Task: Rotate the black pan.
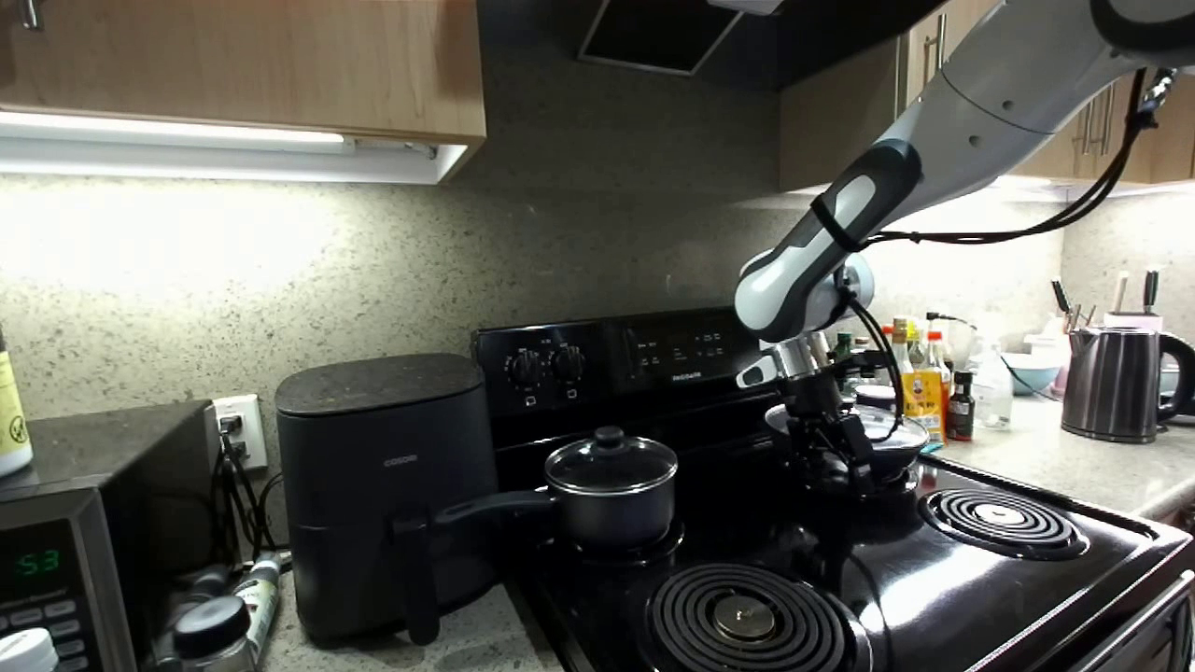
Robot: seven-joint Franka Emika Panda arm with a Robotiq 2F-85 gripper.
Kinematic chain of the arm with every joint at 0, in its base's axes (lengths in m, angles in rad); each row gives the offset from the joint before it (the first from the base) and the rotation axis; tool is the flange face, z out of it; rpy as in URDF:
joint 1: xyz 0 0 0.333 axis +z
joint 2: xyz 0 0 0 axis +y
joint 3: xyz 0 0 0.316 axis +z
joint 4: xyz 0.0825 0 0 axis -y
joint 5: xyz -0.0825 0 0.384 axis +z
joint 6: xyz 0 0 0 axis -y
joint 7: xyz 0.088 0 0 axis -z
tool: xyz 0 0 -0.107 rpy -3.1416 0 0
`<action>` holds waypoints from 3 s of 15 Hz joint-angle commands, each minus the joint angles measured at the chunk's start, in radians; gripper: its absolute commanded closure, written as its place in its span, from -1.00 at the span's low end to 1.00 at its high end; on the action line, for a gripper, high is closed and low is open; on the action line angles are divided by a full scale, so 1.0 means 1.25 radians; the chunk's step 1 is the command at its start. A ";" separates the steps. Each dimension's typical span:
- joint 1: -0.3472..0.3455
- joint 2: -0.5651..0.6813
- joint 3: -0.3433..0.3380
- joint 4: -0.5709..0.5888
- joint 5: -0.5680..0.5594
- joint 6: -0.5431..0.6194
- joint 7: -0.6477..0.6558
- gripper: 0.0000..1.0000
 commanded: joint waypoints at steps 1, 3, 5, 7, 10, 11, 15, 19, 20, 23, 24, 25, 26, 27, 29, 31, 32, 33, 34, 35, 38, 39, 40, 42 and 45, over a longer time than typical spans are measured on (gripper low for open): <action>0.001 -0.066 -0.025 -0.097 -0.081 0.019 -0.037 -1.00; 0.000 -0.074 -0.041 -0.115 -0.118 0.016 -0.023 -1.00; 0.002 -0.082 -0.047 -0.124 -0.132 0.024 -0.007 -1.00; 0.002 -0.043 -0.040 -0.079 -0.102 0.000 -0.031 -1.00; 0.007 -0.040 -0.032 -0.068 -0.086 0.009 -0.027 -1.00; 0.014 -0.041 -0.028 -0.064 -0.097 0.020 -0.023 -1.00; 0.056 -0.045 0.000 -0.022 -0.101 0.026 0.000 -1.00; 0.098 -0.049 0.020 0.022 -0.118 0.010 0.017 -1.00; 0.104 -0.049 0.022 0.030 -0.119 0.009 0.020 -1.00; 0.114 -0.052 0.021 0.044 -0.122 0.022 0.031 -1.00; 0.114 -0.051 0.019 0.047 -0.125 0.036 0.038 -1.00; 0.111 -0.045 0.017 0.055 -0.124 0.049 0.043 -1.00; 0.107 -0.038 0.014 0.064 -0.125 0.063 0.041 -1.00; 0.103 -0.030 0.013 0.072 -0.121 0.080 0.030 -1.00; 0.094 -0.004 0.012 0.097 -0.109 0.100 0.009 -1.00; 0.083 0.026 0.016 0.126 -0.098 0.101 -0.016 -1.00; 0.080 0.042 0.017 0.141 -0.096 0.092 -0.021 -1.00; 0.075 0.055 0.020 0.151 -0.089 0.085 -0.030 -1.00; 0.070 0.068 0.023 0.159 -0.078 0.077 -0.040 -1.00; 0.066 0.081 0.025 0.166 -0.072 0.072 -0.046 -1.00; 0.063 0.103 0.025 0.169 -0.077 0.063 -0.049 -1.00; 0.062 0.104 0.023 0.165 -0.079 0.060 -0.043 -1.00; 0.061 0.105 0.022 0.162 -0.080 0.061 -0.040 -1.00; 0.057 0.099 0.019 0.151 -0.082 0.059 -0.036 -1.00; 0.053 0.080 0.014 0.128 -0.090 0.052 -0.030 -1.00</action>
